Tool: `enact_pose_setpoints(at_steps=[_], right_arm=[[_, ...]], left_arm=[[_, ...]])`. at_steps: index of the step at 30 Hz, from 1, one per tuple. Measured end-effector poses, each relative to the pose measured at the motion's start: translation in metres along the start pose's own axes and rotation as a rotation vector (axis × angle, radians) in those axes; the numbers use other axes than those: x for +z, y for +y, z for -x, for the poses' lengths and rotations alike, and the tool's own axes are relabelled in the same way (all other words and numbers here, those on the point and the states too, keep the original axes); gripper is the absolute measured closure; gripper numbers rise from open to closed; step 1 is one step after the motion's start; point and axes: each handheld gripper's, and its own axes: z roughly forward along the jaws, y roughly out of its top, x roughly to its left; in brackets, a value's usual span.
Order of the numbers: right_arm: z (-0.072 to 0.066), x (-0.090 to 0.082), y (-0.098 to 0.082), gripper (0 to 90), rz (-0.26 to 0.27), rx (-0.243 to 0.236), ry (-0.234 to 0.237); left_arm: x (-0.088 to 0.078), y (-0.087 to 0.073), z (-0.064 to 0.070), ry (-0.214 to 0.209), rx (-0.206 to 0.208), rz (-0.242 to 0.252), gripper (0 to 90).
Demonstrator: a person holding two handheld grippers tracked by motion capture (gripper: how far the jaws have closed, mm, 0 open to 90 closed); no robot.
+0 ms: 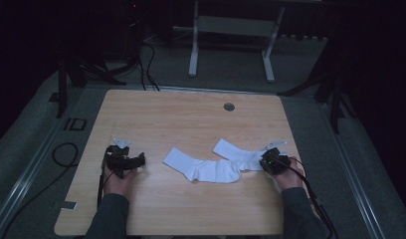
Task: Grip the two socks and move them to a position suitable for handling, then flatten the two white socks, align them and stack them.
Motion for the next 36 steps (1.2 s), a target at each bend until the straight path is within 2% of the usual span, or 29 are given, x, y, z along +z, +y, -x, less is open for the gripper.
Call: enact_pose_setpoints(at_steps=[5,9,14,15,16,17,19,23,29,34,36], right_arm=[[-0.002,-0.009,-0.009,81.5,-0.030,-0.012,0.005],[-0.005,-0.015,-0.009,75.0,-0.081,0.001,0.019],[-0.011,-0.018,0.003,70.6,-0.032,-0.025,0.056],[-0.014,-0.017,0.013,68.1,0.011,-0.061,0.077],[-0.014,-0.017,0.013,68.1,0.011,-0.061,0.077],[-0.020,-0.014,0.025,67.1,0.059,-0.103,0.122],[-0.025,-0.011,0.037,65.9,0.075,-0.143,0.128],[-0.034,0.000,0.057,62.2,0.072,-0.181,0.146],[-0.038,0.018,0.078,57.8,0.034,-0.226,0.165],[-0.039,0.032,0.083,55.4,-0.022,-0.262,0.199],[-0.040,0.034,0.083,54.7,-0.028,-0.267,0.208]], left_arm=[[0.000,0.000,0.000,0.000,-0.001,0.000,14.5],[0.000,0.000,0.000,0.000,0.000,0.000,14.5],[0.000,0.000,0.000,-0.001,0.002,-0.001,14.5],[0.000,0.000,0.000,-0.001,0.002,-0.001,14.5],[0.000,0.000,0.000,-0.001,0.002,-0.001,14.5],[0.000,0.000,0.000,-0.001,0.001,0.000,14.5],[0.000,0.000,0.000,-0.001,0.001,-0.001,14.5],[0.000,0.000,0.000,-0.001,0.002,0.000,14.5],[0.000,0.000,0.000,-0.003,0.002,0.000,14.5],[0.000,0.000,0.000,-0.003,0.002,0.001,14.5],[0.000,0.000,0.000,-0.003,0.002,0.001,14.5]])
